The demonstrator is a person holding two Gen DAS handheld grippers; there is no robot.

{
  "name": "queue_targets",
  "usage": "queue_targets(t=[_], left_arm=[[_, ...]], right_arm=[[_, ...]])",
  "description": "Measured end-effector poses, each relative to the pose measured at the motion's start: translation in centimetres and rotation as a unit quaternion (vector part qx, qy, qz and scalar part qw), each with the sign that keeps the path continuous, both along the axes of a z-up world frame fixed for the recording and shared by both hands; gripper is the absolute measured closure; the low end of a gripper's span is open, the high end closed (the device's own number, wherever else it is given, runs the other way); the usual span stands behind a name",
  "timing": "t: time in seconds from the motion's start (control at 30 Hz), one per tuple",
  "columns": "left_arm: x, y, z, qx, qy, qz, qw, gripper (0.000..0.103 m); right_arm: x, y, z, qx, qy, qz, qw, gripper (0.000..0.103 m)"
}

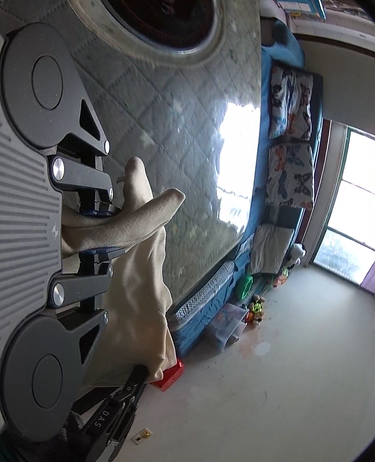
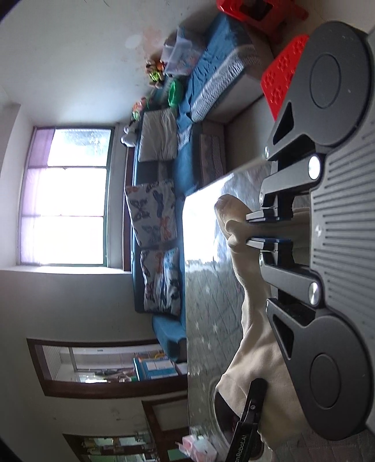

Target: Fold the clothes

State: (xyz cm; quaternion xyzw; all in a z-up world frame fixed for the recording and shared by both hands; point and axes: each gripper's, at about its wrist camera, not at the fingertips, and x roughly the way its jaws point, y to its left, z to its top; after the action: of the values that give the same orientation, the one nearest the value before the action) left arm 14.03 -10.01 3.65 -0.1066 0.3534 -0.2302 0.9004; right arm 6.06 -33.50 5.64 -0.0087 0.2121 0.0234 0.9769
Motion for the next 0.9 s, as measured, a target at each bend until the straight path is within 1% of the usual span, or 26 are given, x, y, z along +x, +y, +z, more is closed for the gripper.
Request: queue_targets(t=[0.13, 0.27, 0.43, 0.6, 0.7, 0.9], left_arm=[[0.9, -1.6, -0.3, 0.007, 0.0, -0.008, 0.9999, 0.082], [1.4, -3.1, -0.9, 0.017, 0.001, -0.016, 0.9997, 0.082], [1.8, -4.7, -2.3, 0.03, 0.014, -0.023, 0.9992, 0.082], [2.3, -5.1, -3.8, 0.037, 0.033, -0.023, 0.9985, 0.082], [2.1, -4.9, -4.1, 0.04, 0.038, -0.022, 0.9982, 0.081], [2.2, -4.8, -4.9, 0.044, 0.054, -0.021, 0.9974, 0.08]], right_arm=[[0.5, -1.3, 0.1, -0.005, -0.002, -0.016, 1.0, 0.094], [1.0, -2.3, -0.3, -0.009, 0.006, -0.031, 0.999, 0.094], [1.9, -3.3, -2.0, -0.011, 0.025, -0.048, 0.998, 0.094], [2.5, -3.7, -3.7, -0.011, 0.047, -0.06, 0.997, 0.094], [3.0, -4.2, -4.7, -0.011, 0.064, -0.07, 0.995, 0.094], [3.5, -4.5, -6.2, -0.014, 0.079, -0.078, 0.994, 0.094]])
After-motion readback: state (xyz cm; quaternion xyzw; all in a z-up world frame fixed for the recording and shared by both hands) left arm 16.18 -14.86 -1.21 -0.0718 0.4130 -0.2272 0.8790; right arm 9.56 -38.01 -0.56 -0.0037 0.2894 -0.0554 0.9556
